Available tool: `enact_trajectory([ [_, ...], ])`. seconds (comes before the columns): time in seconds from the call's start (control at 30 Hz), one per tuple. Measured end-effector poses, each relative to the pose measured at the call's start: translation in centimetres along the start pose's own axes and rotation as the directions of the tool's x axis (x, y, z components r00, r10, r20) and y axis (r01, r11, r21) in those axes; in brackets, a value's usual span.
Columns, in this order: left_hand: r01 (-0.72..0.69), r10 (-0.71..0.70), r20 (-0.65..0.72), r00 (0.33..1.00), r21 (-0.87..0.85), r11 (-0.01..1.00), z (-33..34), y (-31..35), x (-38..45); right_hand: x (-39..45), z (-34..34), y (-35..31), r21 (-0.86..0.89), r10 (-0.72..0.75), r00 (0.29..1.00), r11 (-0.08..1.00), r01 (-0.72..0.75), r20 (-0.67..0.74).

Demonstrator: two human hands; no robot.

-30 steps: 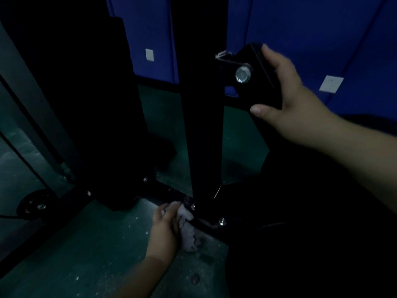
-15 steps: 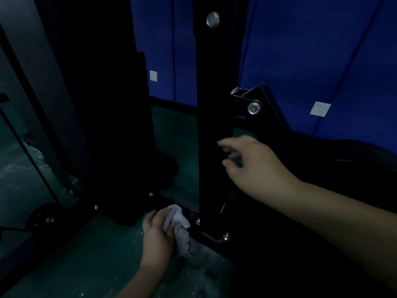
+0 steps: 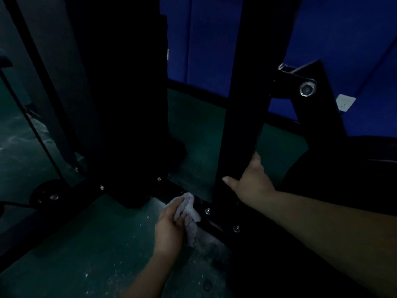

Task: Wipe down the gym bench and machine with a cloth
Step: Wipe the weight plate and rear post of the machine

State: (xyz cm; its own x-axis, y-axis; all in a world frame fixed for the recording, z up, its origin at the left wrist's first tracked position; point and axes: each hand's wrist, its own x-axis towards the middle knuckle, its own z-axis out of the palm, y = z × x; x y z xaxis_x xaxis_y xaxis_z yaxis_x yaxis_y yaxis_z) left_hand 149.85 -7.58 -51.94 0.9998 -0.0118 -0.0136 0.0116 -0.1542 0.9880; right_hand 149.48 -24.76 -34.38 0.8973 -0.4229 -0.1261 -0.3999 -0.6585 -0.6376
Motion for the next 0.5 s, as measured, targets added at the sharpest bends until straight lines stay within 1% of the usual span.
enact_trajectory([
  [0.07,-0.014,0.014,-0.033,0.999,0.026,1.0,-0.2,-0.4,0.3,0.2,0.7,0.7,-0.008,0.024,0.999,1.0,-0.024,0.027],
  [0.13,-0.019,0.022,-0.052,0.998,0.065,0.998,-0.5,-1.2,0.7,0.9,0.6,0.7,-0.036,0.09,0.995,0.995,-0.089,0.042],
  [0.2,-0.012,0.018,-0.069,0.997,0.089,0.996,-1.0,-1.8,1.0,1.3,0.3,0.3,-0.032,0.125,0.992,0.992,-0.125,0.019],
  [0.27,-0.019,0.029,-0.081,0.996,0.122,0.992,-1.5,-2.4,1.4,1.5,0.6,0.2,-0.001,0.118,0.993,0.993,-0.118,0.001],
  [0.4,-0.058,0.066,-0.042,0.997,0.177,0.982,-0.9,-3.4,3.0,1.3,1.6,0.3,0.048,0.111,0.992,0.993,-0.108,-0.066],
  [0.47,-0.12,0.128,-0.019,0.992,0.231,0.965,0.6,-3.3,4.1,1.2,1.9,0.2,0.079,0.12,0.988,0.991,-0.112,-0.098],
  [0.5,-0.167,0.169,0.019,0.985,0.299,0.939,1.6,-3.0,4.5,1.1,2.0,0.1,0.093,0.126,0.986,0.989,-0.117,-0.107],
])
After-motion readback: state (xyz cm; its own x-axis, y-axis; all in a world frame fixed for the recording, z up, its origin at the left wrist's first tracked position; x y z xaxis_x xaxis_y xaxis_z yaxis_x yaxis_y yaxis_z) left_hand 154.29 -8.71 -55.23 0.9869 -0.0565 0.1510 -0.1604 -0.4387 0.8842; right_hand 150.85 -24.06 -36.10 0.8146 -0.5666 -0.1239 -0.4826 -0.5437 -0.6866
